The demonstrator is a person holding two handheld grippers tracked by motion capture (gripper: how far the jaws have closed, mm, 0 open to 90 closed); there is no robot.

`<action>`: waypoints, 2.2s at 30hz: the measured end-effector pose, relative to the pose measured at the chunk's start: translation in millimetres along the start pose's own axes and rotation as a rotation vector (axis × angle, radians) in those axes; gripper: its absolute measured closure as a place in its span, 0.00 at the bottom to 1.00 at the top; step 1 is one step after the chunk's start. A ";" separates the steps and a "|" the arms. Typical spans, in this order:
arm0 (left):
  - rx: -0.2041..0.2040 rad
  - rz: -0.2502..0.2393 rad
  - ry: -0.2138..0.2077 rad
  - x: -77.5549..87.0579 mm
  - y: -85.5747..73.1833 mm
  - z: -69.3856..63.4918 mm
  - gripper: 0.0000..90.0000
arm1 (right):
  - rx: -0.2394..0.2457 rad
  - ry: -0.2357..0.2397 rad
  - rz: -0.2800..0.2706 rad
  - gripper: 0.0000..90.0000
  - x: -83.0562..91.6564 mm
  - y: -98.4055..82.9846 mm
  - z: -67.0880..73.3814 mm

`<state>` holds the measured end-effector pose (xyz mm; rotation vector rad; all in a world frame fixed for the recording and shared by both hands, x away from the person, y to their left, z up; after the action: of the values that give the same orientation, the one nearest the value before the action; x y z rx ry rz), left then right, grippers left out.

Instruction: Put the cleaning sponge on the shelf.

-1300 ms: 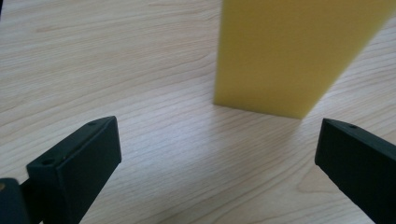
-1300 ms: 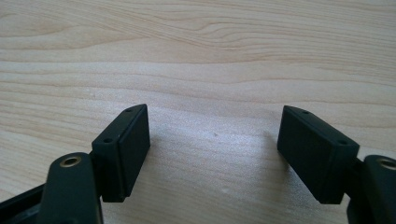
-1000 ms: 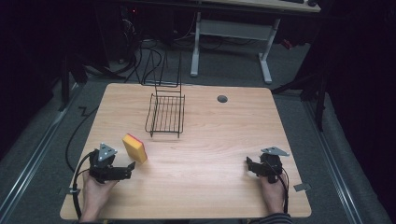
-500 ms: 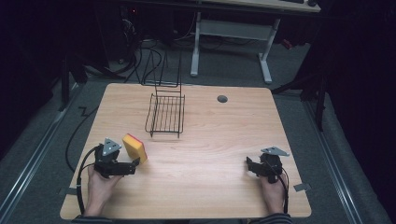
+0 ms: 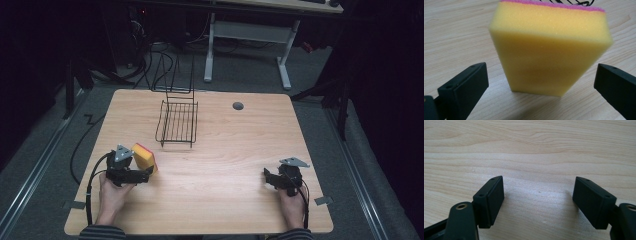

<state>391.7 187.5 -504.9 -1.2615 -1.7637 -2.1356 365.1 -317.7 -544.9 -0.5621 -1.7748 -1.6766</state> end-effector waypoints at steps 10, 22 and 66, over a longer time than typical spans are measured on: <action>0.001 0.025 -0.001 -11.6 -1.9 0.7 0.03 | 0.000 0.000 0.000 0.28 0.0 0.0 0.0; -0.007 0.041 -0.004 -21.2 -4.1 0.4 0.17 | 0.000 0.000 0.000 0.28 0.0 0.0 0.0; -0.009 -0.022 -0.100 16.0 10.9 -1.1 0.27 | 0.001 0.001 0.000 0.28 0.0 0.0 0.1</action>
<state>386.7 189.6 -486.2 -1.3800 -1.8166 -2.1294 365.2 -317.6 -544.9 -0.5608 -1.7744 -1.6754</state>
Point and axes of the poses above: each handheld gripper's, and its own axes: x roughly backward along the jaws, y roughly out of its top, z roughly to its left, the point moved 2 cm from there along -x, roughly forward along the jaws, and after that the axes turned 2 degrees about -x, right-handed, at the moved point
